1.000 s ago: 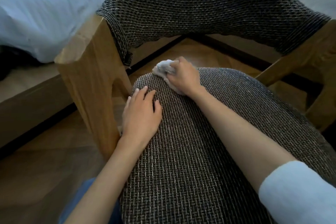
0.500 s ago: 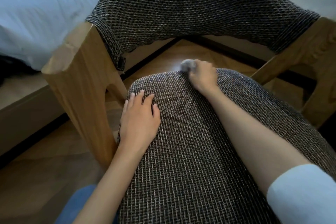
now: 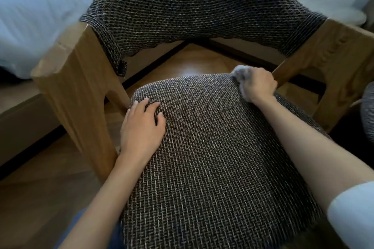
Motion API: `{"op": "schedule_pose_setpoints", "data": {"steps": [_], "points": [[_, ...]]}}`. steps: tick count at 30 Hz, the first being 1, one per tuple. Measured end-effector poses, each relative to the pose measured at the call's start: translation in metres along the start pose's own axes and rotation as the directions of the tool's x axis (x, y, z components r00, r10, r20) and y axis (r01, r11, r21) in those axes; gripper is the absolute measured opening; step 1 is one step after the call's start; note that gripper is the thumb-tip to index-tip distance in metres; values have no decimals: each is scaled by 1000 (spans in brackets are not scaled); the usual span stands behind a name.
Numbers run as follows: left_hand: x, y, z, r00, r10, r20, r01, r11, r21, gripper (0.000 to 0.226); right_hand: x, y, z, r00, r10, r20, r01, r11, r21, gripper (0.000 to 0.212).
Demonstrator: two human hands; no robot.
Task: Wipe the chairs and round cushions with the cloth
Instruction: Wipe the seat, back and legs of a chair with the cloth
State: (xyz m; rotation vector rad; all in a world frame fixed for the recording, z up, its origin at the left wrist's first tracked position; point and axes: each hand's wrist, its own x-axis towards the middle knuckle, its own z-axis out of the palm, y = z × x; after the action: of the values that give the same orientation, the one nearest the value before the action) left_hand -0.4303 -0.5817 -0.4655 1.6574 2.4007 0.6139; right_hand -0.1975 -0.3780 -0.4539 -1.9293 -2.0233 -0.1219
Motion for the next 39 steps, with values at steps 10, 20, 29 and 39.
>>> {"op": "schedule_pose_setpoints", "data": {"steps": [10,20,29,39], "points": [[0,2,2,1000,8,-14,-8,1000,4,46,-73,-93,8,989,-112,99,73,939,335,17],[-3,1,-2,976,179,123,-191,977,93,47,-66,25,-26,997,27,-72,-27,1000,-1,20],[-3,9,0,935,300,190,-325,938,119,46,-117,-26,-28,999,29,30,-34,985,170,14],[-7,10,1,894,351,278,-400,906,142,49,-119,54,-55,988,72,-139,-73,997,2,25]]}}
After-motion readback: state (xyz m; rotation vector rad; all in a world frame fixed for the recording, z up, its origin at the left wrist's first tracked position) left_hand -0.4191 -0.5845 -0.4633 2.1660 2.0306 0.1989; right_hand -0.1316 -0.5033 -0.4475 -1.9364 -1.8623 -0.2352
